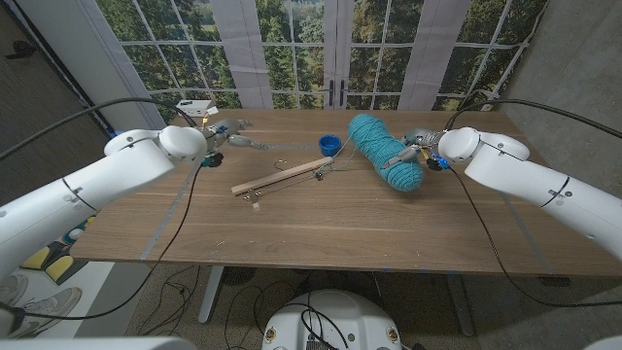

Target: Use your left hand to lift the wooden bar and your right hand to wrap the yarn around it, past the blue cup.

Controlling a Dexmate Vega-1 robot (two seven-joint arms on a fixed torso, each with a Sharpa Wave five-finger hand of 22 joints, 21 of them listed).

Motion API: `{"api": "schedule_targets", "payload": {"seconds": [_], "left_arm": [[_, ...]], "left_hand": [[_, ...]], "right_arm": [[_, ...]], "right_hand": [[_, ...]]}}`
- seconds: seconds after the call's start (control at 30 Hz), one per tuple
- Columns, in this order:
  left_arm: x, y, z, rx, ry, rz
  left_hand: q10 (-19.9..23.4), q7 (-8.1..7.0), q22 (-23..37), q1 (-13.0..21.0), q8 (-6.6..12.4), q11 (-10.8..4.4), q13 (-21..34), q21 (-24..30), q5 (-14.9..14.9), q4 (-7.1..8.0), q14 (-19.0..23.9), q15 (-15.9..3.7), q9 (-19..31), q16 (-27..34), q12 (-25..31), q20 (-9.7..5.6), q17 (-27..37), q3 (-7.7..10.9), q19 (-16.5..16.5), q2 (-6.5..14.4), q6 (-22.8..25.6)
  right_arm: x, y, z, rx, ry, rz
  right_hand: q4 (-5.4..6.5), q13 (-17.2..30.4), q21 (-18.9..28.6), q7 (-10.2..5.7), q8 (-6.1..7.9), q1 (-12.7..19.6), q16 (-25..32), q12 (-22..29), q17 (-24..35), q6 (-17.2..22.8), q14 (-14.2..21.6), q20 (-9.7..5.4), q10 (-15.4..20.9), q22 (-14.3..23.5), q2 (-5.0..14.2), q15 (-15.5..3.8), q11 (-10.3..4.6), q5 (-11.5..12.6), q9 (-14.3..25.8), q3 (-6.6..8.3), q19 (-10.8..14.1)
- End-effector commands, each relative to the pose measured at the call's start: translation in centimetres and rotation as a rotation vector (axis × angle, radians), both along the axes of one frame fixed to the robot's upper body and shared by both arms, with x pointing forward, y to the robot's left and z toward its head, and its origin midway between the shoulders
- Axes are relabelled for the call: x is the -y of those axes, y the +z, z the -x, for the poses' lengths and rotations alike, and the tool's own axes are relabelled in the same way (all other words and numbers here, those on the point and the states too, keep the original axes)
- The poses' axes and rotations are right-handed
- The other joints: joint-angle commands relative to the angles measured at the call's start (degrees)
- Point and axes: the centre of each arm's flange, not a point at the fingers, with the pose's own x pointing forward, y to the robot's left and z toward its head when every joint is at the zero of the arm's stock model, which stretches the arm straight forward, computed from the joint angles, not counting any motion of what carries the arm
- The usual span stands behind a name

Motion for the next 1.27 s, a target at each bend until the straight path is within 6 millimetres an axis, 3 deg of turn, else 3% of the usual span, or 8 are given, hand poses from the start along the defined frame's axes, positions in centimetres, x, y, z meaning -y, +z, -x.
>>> {"api": "schedule_targets", "payload": {"seconds": [0.03, 0.23, 0.37, 0.47, 0.57, 0.7, 0.83, 1.27], "left_arm": [[-1.1, -0.1, 0.5, 0.098, -0.051, 0.066], [-1.7, -0.3, 0.9, 0.234, -0.115, 0.12], [-2.3, -0.9, 0.7, 0.304, -0.2, 0.239], [-2.8, -1.5, -0.1, 0.25, -0.333, 0.375], [-3.0, -1.8, -0.1, 0.297, -0.33, 0.379], [-3.3, -1.8, -0.1, 0.31, -0.365, 0.392], [-3.1, -1.8, 0.2, 0.35, -0.384, 0.397], [-2.5, -4.1, -2.3, 0.22, -0.407, 0.461]], "left_hand": [[-2.7, -0.87, 0.2, -2.5, -0.41, -0.43, -0.5, -1.5, 0.0, 1.08, -2.0, -0.11, 0.1, 0.3, 0.2, -0.33, -0.7, -1.81, -1.6, 0.0, -3.6], [-4.0, -3.32, 0.3, -6.8, -0.1, -1.58, -1.2, -3.2, -0.6, 3.14, -3.3, -0.98, 0.1, 0.6, 0.6, -0.11, -1.5, -3.92, -3.0, -0.4, -5.9], [-1.1, -7.43, 0.3, -13.1, 0.76, -3.57, -2.2, -5.1, -1.7, 6.2, -2.5, -1.9, -0.1, 1.4, 2.0, 0.48, -2.4, -6.43, -3.7, -0.1, -3.9], [-4.2, -10.82, 0.3, -20.8, -0.05, -5.36, -3.3, -9.7, -2.3, 9.61, -8.2, -1.95, -0.2, 0.1, 0.9, 0.21, -3.4, -9.12, -10.0, 1.0, -6.6], [-8.3, -12.25, 0.3, -25.4, -0.04, -6.94, -4.2, -13.0, -1.9, 10.39, -14.1, -2.58, -0.3, -0.4, 0.2, -0.59, -4.1, -10.71, -14.2, 2.1, -8.8], [-13.3, -12.81, 0.3, -28.9, -0.26, -9.73, -5.1, -16.6, -1.1, 10.52, -18.6, -4.79, -0.5, -0.3, -0.4, -3.17, -4.6, -12.26, -19.6, 2.8, -10.7], [-14.8, -12.58, 0.3, -31.1, -0.23, -10.64, -5.4, -18.7, -0.4, 10.7, -21.9, -5.83, -0.5, -0.4, -0.2, -4.31, -4.7, -13.17, -22.7, 3.4, -11.9], [-16.2, -9.86, 0.5, -37.3, -0.23, -9.74, -5.6, -20.9, 1.1, 11.85, -22.7, -6.47, -0.6, 0.3, 0.0, -4.88, -4.7, -15.13, -25.3, 5.9, -12.4]], "right_arm": [[0.3, 0.1, 0.2, 0.034, 0.108, -0.144], [0.6, -0.2, 0.6, 0.112, 0.202, -0.314], [0.4, -0.7, 1.0, 0.189, 0.231, -0.414], [0.2, -1.0, 1.0, 0.189, 0.277, -0.484], [0.1, -1.3, 1.1, 0.205, 0.285, -0.511], [0.1, -1.6, 1.2, 0.23, 0.316, -0.572], [0.5, -2.0, 1.6, 0.273, 0.333, -0.631], [-0.3, -4.3, 2.2, 0.318, 0.313, -0.711]], "right_hand": [[0.23, 0.2, 0.3, -8.1, 0.45, 15.6, 0.3, 0.4, 0.1, 8.7, 1.5, -1.36, 5.7, 0.0, 15.94, -5.64, -4.65, 0.1, 0.1, 0.3, 0.5], [0.23, 0.2, 0.3, -8.1, 0.45, 15.6, 0.3, 0.4, 0.1, 8.7, 1.5, -1.36, 5.7, 0.0, 15.94, -5.64, -4.65, 0.1, 0.1, 0.3, 0.5], [0.23, 0.2, 0.3, -8.1, 0.45, 15.6, 0.3, 0.4, 0.1, 8.7, 1.5, -1.36, 5.7, 0.0, 15.94, -5.64, -4.65, 0.1, 0.1, 0.3, 0.5], [0.23, 0.2, 0.3, -8.1, 0.45, 15.6, 0.3, 0.4, 0.1, 8.7, 1.5, -1.36, 5.7, 0.0, 15.94, -5.64, -4.65, 0.1, 0.1, 0.3, 0.5], [0.23, 0.2, 0.3, -8.1, 0.45, 15.6, 0.3, 0.4, 0.1, 8.7, 1.5, -1.36, 5.7, 0.0, 15.94, -5.64, -4.65, 0.1, 0.1, 0.3, 0.5], [0.23, 0.2, 0.3, -8.1, 0.45, 15.6, 0.3, 0.4, 0.1, 8.7, 1.5, -1.36, 5.7, 0.0, 15.94, -5.64, -4.65, 0.1, 0.1, 0.3, 0.5], [0.23, 0.2, 0.3, -8.1, 0.45, 15.6, 0.3, 0.4, 0.1, 8.7, 1.5, -1.36, 5.7, 0.0, 15.94, -5.64, -4.65, 0.1, 0.1, 0.3, 0.5], [0.23, 0.2, 0.3, -8.1, 0.45, 15.6, 0.3, 0.4, 0.1, 8.7, 1.5, -1.36, 5.7, 0.0, 15.94, -5.64, -4.65, 0.1, 0.1, 0.3, 0.5]]}}
